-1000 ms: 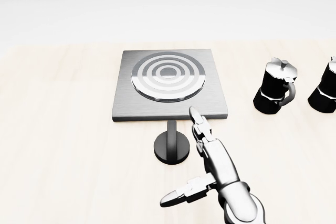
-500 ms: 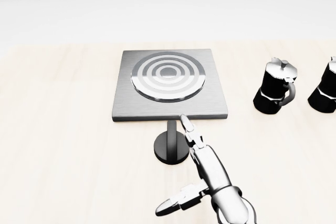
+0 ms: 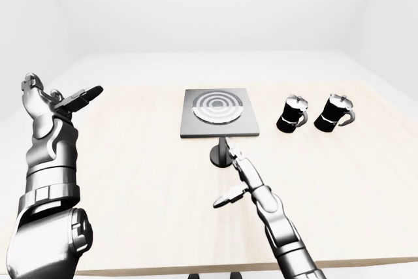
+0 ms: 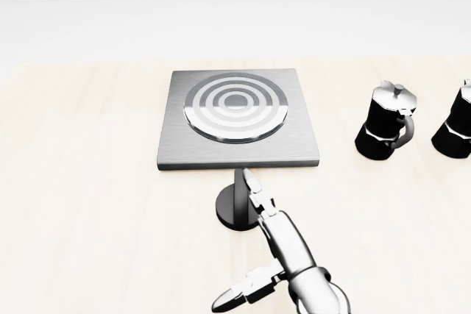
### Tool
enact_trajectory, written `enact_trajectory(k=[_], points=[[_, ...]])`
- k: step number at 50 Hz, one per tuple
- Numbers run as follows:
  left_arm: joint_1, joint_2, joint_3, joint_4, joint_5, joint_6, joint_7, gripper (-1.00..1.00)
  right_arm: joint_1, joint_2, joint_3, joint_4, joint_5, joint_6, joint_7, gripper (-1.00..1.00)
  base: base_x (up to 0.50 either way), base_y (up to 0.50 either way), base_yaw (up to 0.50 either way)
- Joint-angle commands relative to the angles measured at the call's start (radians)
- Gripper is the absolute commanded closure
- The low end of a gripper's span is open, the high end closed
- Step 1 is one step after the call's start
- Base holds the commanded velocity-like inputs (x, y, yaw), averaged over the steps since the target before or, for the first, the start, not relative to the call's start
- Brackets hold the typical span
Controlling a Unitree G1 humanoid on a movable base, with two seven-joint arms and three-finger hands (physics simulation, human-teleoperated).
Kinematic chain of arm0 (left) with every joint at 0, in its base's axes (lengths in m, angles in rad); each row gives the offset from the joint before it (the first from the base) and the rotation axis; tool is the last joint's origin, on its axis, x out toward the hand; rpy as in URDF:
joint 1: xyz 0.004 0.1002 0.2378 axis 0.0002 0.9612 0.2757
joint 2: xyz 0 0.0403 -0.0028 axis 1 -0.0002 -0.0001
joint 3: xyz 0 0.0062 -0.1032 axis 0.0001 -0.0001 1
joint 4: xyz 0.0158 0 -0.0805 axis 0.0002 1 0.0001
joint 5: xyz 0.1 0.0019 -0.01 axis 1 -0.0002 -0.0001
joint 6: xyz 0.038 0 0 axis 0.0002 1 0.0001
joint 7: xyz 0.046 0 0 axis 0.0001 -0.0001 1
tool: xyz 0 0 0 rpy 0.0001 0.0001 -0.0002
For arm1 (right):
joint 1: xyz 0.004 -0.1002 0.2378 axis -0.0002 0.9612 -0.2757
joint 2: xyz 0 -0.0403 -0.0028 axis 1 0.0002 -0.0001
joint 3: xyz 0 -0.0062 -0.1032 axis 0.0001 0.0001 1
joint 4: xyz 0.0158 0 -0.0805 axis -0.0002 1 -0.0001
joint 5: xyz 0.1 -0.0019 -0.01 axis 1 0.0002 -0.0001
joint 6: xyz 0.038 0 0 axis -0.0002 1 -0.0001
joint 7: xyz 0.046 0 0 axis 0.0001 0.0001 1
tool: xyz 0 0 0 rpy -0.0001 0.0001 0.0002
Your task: Turn off the stove.
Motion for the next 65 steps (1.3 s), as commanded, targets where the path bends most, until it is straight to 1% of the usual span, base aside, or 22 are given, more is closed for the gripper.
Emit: enact_trajectory(k=[1, 5, 8, 12, 21, 26, 28, 35, 41, 45, 48, 49, 51, 55, 56, 57, 58, 59, 62, 63, 64, 65], points=[[0.000, -0.001, -0.001, 0.001, 0.001, 0.000, 0.000, -1.00, 0.020, 0.004, 0.009, 0.006, -0.010, -0.011, -0.006, -1.00, 0.00, 0.00, 0.00], [-0.001, -0.002, -0.001, 0.004, 0.002, 0.000, 0.000, -1.00, 0.030, 0.004, 0.013, -0.002, -0.010, -0.013, -0.007, -1.00, 0.00, 0.00, 0.00], [0.003, -0.001, 0.000, -0.004, 0.000, 0.000, 0.001, -1.00, 0.036, 0.008, 0.023, -0.028, -0.016, 0.015, -0.002, -1.00, 0.00, 0.00, 0.00], [-0.001, -0.003, -0.001, 0.006, 0.003, 0.000, 0.000, -1.00, 0.040, 0.008, 0.027, -0.037, -0.018, 0.022, -0.002, -1.00, 0.00, 0.00, 0.00], [-0.003, -0.003, -0.003, 0.013, 0.006, 0.000, -0.003, -1.00, 0.077, 0.017, 0.061, -0.036, -0.027, -0.002, -0.014, -1.00, 0.00, 0.00, 0.00], [-0.002, -0.002, -0.003, 0.009, 0.006, 0.000, -0.001, -1.00, 0.087, 0.029, 0.103, -0.042, -0.047, 0.008, -0.013, -1.00, 0.00, 0.00, 0.00], [0.001, -0.001, -0.001, -0.001, 0.004, 0.000, 0.001, -1.00, 0.075, 0.040, 0.110, -0.021, -0.025, -0.001, 0.007, -1.00, 0.00, 0.00, 0.00], [-0.008, -0.002, -0.003, 0.023, 0.005, 0.000, -0.004, -1.00, 0.023, 0.071, 0.149, 0.037, -0.064, 0.018, 0.013, -1.00, 0.00, 0.00, 0.00], [-0.001, 0.001, 0.001, -0.002, -0.002, 0.000, 0.000, -1.00, -0.064, 0.095, 0.121, 0.111, -0.056, 0.023, 0.049, -1.00, 0.00, 0.00, 0.00], [-0.002, 0.001, 0.000, 0.000, -0.003, 0.000, -0.001, -1.00, -0.169, 0.104, 0.087, 0.169, -0.072, 0.049, 0.058, -1.00, 0.00, 0.00, 0.00], [-0.003, 0.000, -0.001, 0.005, -0.001, 0.000, -0.004, -1.00, -0.290, 0.088, 0.028, 0.262, -0.065, 0.043, 0.064, -1.00, 0.00, 0.00, 0.00], [-0.003, 0.001, 0.000, 0.004, -0.002, 0.000, -0.004, -1.00, -0.350, 0.075, 0.001, 0.307, -0.056, 0.035, 0.066, -1.00, 0.00, 0.00, 0.00], [-0.004, 0.003, 0.001, 0.004, -0.004, 0.000, -0.004, -1.00, -0.526, 0.029, -0.066, 0.425, -0.036, 0.046, 0.069, -1.00, 0.00, 0.00, 0.00], [-0.005, 0.001, -0.001, 0.008, -0.003, 0.000, -0.005, -1.00, -0.804, -0.061, -0.146, 0.678, 0.023, 0.003, 0.085, -1.00, 0.00, 0.00, 0.00], [-0.008, 0.003, 0.000, 0.012, -0.004, 0.000, -0.006, -1.00, -0.936, -0.098, -0.181, 0.795, 0.061, -0.014, 0.116, -1.00, 0.00, 0.00, 0.00], [-0.009, 0.003, 0.000, 0.013, -0.004, 0.000, -0.006, -1.00, -0.956, -0.102, -0.181, 0.834, 0.067, -0.035, 0.114, -1.00, 0.00, 0.00, 0.00], [-0.011, 0.005, 0.001, 0.009, -0.007, 0.000, -0.002, -1.00, -1.065, -0.126, -0.195, 0.917, 0.086, -0.037, 0.157, -1.00, 0.00, 0.00, 0.00], [-0.013, 0.004, 0.000, 0.016, -0.007, 0.000, -0.003, -1.00, -1.113, -0.137, -0.190, 0.960, 0.078, -0.047, 0.161, -1.00, 0.00, 0.00, 0.00], [-0.022, 0.003, -0.004, 0.033, -0.003, 0.000, -0.007, -1.00, -1.230, -0.156, -0.202, 1.033, 0.074, -0.042, 0.195, -1.00, 0.00, 0.00, 0.00], [-0.022, 0.004, -0.004, 0.034, -0.004, 0.000, -0.008, -1.00, -1.266, -0.162, -0.216, 1.046, 0.085, -0.053, 0.218, -1.00, 0.00, 0.00, 0.00], [-0.022, 0.004, -0.004, 0.034, -0.005, 0.000, -0.009, -1.00, -1.293, -0.165, -0.223, 1.059, 0.090, -0.048, 0.243, -1.00, 0.00, 0.00, 0.00], [-0.022, 0.005, -0.003, 0.035, -0.006, 0.000, -0.009, -1.00, -1.316, -0.168, -0.224, 1.070, 0.084, -0.025, 0.245, -1.00, 0.00, 0.00, 0.00]])
